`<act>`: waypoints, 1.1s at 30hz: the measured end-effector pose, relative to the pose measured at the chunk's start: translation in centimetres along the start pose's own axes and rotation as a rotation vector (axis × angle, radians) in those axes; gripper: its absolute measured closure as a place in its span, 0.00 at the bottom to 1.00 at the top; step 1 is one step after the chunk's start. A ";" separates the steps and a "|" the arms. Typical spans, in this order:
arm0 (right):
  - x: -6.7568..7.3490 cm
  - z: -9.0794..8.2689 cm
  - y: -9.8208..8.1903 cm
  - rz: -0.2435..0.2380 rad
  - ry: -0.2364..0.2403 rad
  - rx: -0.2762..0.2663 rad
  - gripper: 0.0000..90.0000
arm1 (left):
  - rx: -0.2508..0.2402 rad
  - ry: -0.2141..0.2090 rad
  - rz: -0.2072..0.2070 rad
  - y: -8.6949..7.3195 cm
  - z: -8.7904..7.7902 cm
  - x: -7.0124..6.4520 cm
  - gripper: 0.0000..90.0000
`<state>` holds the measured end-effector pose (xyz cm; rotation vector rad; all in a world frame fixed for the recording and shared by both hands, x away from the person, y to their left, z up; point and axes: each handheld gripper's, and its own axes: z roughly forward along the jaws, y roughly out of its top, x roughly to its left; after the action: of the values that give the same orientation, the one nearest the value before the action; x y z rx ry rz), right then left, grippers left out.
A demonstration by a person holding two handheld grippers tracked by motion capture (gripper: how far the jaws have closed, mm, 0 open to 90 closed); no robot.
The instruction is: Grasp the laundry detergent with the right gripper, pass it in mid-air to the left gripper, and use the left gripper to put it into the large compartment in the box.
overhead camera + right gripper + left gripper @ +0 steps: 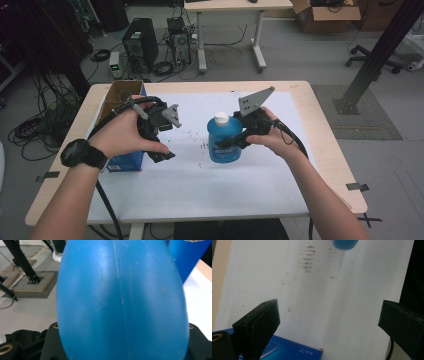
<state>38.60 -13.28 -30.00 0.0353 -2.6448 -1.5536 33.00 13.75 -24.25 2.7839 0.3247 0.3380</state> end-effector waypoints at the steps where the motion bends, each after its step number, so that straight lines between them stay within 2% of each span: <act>1: 0.0 0.2 0.4 -0.009 0.007 0.003 0.47 | -0.004 0.000 0.000 0.1 -0.2 0.0 0.04; 9: 0.3 2.0 2.6 -0.032 0.052 0.027 0.47 | -0.087 -0.018 -0.007 1.0 -1.7 0.0 0.04; 11: 0.3 2.2 2.7 -0.036 0.055 0.027 0.47 | -0.096 -0.017 -0.007 1.1 -1.9 0.0 0.04; 14: 0.4 3.2 3.0 -0.035 0.074 0.040 0.47 | -0.145 -0.035 -0.009 1.5 -2.5 -0.1 0.04; 19: 0.6 4.2 3.2 -0.038 0.088 0.057 0.47 | -0.187 -0.054 -0.020 2.2 -2.6 -0.3 0.04; 26: 0.8 5.1 3.5 -0.042 0.100 0.071 0.47 | -0.207 -0.073 -0.012 3.2 -2.4 -0.6 0.04; 30: 0.8 5.3 3.5 -0.040 0.101 0.073 0.47 | -0.196 -0.091 0.011 3.8 -2.2 -0.7 0.05; 33: 0.8 5.4 3.5 -0.038 0.104 0.076 0.47 | -0.182 -0.089 0.032 4.2 -2.1 -0.7 0.07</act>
<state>37.45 -6.91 -29.57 0.1672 -2.6355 -1.4205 32.53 10.23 -21.08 2.6181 0.2174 0.2373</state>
